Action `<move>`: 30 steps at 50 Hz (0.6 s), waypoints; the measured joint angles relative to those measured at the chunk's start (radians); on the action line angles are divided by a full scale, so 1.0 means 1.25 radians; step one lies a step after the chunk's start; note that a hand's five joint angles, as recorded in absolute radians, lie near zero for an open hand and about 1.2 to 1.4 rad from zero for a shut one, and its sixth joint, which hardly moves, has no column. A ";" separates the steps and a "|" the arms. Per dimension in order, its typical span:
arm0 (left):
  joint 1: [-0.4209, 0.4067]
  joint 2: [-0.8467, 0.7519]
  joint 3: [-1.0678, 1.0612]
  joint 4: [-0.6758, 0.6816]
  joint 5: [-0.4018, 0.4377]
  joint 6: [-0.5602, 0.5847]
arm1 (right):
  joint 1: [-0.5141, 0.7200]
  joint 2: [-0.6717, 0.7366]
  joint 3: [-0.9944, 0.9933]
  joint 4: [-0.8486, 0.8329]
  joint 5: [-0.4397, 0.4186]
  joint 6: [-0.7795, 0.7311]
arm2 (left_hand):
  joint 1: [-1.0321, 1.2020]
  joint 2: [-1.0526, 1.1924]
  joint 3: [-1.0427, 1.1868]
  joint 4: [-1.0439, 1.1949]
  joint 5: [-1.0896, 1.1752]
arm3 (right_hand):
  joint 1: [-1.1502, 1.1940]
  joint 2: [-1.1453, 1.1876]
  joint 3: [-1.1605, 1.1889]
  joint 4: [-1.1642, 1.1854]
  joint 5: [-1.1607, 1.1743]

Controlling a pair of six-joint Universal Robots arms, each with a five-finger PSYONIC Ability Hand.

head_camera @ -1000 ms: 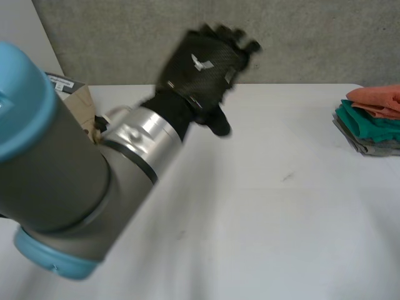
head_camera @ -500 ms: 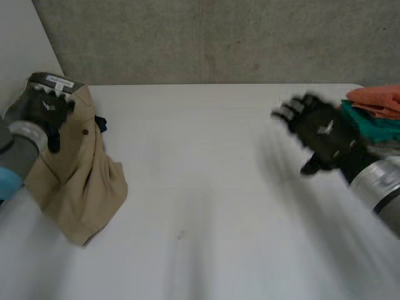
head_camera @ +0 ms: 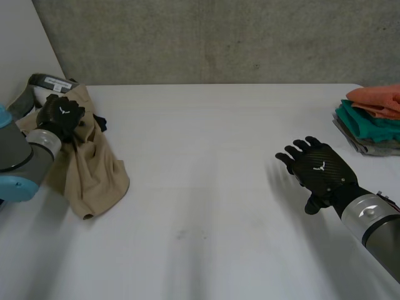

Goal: Fold the laundry.

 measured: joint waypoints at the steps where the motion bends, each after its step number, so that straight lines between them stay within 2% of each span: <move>1: -0.002 0.001 0.000 0.001 -0.001 -0.001 | -0.001 -0.001 0.001 -0.001 0.000 0.000 | 0.000 0.000 0.000 0.000 0.000 | 0.000 0.000 0.000 0.000 0.000; 6: -0.041 0.040 -0.010 -0.005 -0.019 -0.048 | -0.012 -0.006 0.003 -0.008 0.003 0.001 | 0.000 0.001 0.002 0.000 0.000 | 0.000 0.000 0.000 0.000 0.000; 12: -0.165 0.187 -0.032 -0.026 -0.033 -0.244 | -0.026 -0.038 -0.011 -0.024 0.026 0.038 | 0.000 0.002 0.003 0.001 0.000 | 0.000 0.000 0.000 0.000 0.000; 18: -0.343 0.262 -0.041 -0.032 -0.033 -0.412 | -0.035 -0.090 -0.026 -0.030 0.086 0.142 | 0.000 0.002 0.004 0.005 0.000 | 0.000 0.000 0.000 0.000 0.000; 19: -0.352 0.262 -0.041 -0.032 -0.032 -0.417 | -0.036 -0.093 -0.026 -0.030 0.089 0.148 | 0.000 0.002 0.004 0.005 0.000 | 0.000 0.000 0.000 0.000 0.000; 23: -0.494 0.210 -0.033 -0.028 -0.030 -0.453 | -0.047 -0.119 -0.030 -0.030 0.115 0.204 | 0.000 0.003 0.004 0.011 0.000 | 0.000 0.000 0.000 0.000 0.000; 25: -0.544 0.173 -0.030 -0.030 -0.028 -0.456 | -0.057 -0.124 -0.030 -0.030 0.119 0.216 | -0.012 -0.019 -0.018 -0.007 -0.003 | 0.000 0.000 0.000 0.000 0.000; 26: -0.553 0.166 -0.030 -0.030 -0.028 -0.456 | -0.059 -0.125 -0.030 -0.030 0.119 0.217 | -0.034 -0.036 -0.035 -0.033 -0.017 | 0.000 0.000 0.000 0.000 0.000; 27: -0.582 0.145 -0.030 -0.031 -0.026 -0.456 | -0.065 -0.126 -0.030 -0.030 0.121 0.220 | -0.152 -0.148 -0.144 -0.146 -0.107 | 0.000 0.000 0.000 0.000 0.000; 28: -0.602 0.130 -0.033 -0.031 -0.024 -0.455 | -0.073 -0.127 -0.031 -0.030 0.122 0.221 | -0.152 -0.148 -0.144 -0.146 -0.107 | 0.000 0.000 0.000 0.000 0.000; 29: -0.615 0.121 -0.036 -0.032 -0.023 -0.454 | -0.077 -0.127 -0.031 -0.030 0.122 0.221 | -0.374 -0.362 -0.342 -0.349 -0.303 | 0.000 0.000 0.000 0.000 0.000; 30: -0.627 0.116 -0.040 -0.032 -0.022 -0.452 | -0.083 -0.126 -0.033 -0.030 0.122 0.220 | -0.473 -0.461 -0.447 -0.457 -0.407 | 0.000 0.000 0.000 0.000 0.000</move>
